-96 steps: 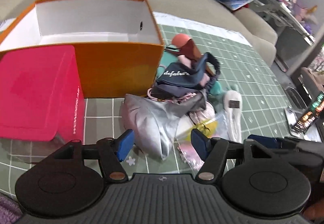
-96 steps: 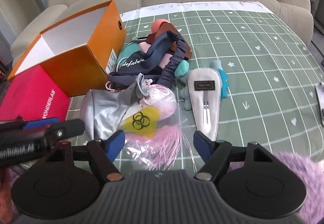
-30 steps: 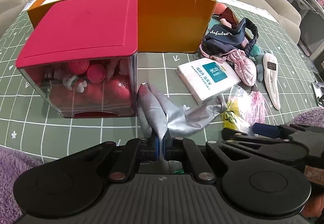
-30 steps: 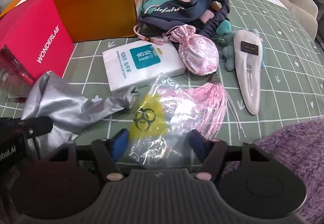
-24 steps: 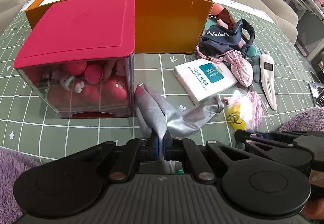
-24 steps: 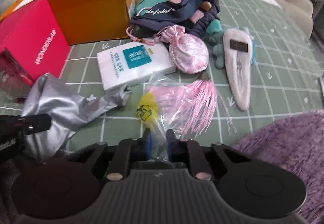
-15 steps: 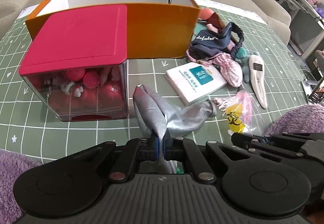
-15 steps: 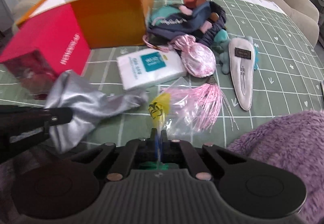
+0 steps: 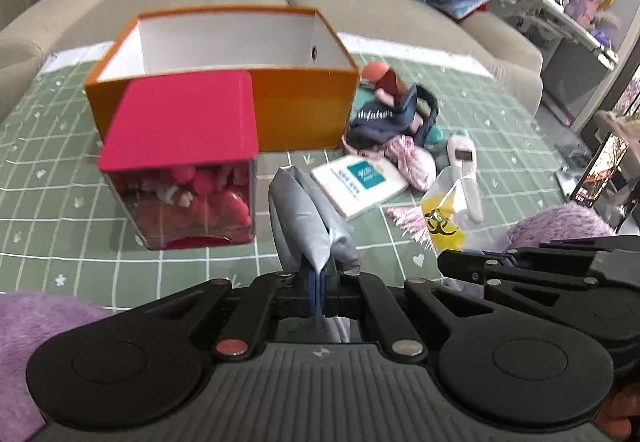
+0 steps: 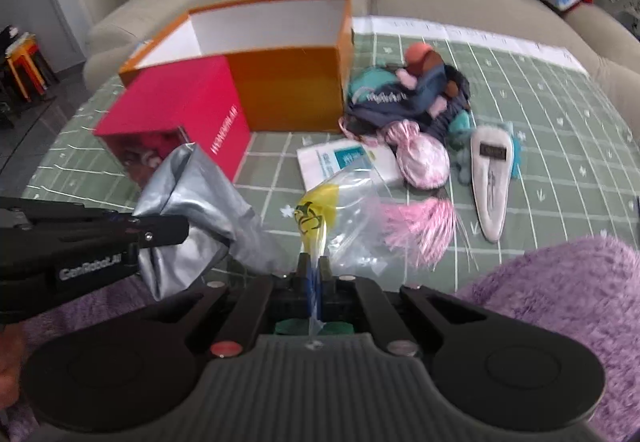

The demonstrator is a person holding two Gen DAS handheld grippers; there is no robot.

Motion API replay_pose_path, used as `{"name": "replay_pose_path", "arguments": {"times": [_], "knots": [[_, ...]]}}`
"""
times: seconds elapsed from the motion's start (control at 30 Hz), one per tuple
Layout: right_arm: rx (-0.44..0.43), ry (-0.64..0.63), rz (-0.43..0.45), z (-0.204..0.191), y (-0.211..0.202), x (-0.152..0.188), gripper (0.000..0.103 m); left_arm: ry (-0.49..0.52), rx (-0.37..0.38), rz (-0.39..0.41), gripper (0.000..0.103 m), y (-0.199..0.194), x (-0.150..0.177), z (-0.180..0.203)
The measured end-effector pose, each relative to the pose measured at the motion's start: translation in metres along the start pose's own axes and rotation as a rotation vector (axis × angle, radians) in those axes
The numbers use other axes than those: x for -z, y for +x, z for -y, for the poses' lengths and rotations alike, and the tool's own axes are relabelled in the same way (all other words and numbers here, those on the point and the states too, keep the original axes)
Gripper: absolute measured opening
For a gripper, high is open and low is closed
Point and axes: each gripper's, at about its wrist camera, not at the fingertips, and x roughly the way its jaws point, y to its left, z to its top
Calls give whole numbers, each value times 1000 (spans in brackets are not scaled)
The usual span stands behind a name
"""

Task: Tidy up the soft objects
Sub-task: 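Carry the silver bag and plastic bag with both tools over the orange box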

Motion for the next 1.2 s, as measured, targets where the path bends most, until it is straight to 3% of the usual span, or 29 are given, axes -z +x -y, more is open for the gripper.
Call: {"name": "replay_pose_path", "arguments": {"times": [0.47,0.7,1.03,1.2], "knots": [[-64,-122,129,-25,-31,-35,0,1,-15,152,2,-49,-40,-10],[-127,-159,176,-37,-30,-73,0,20,-42,217,2,-56,-75,-26],[-217,-215,221,-61,-5,-153,0,43,-79,232,1,-33,-127,-55],[-284,-159,173,-66,31,-189,0,10,-65,177,1,-7,-154,-82]]}}
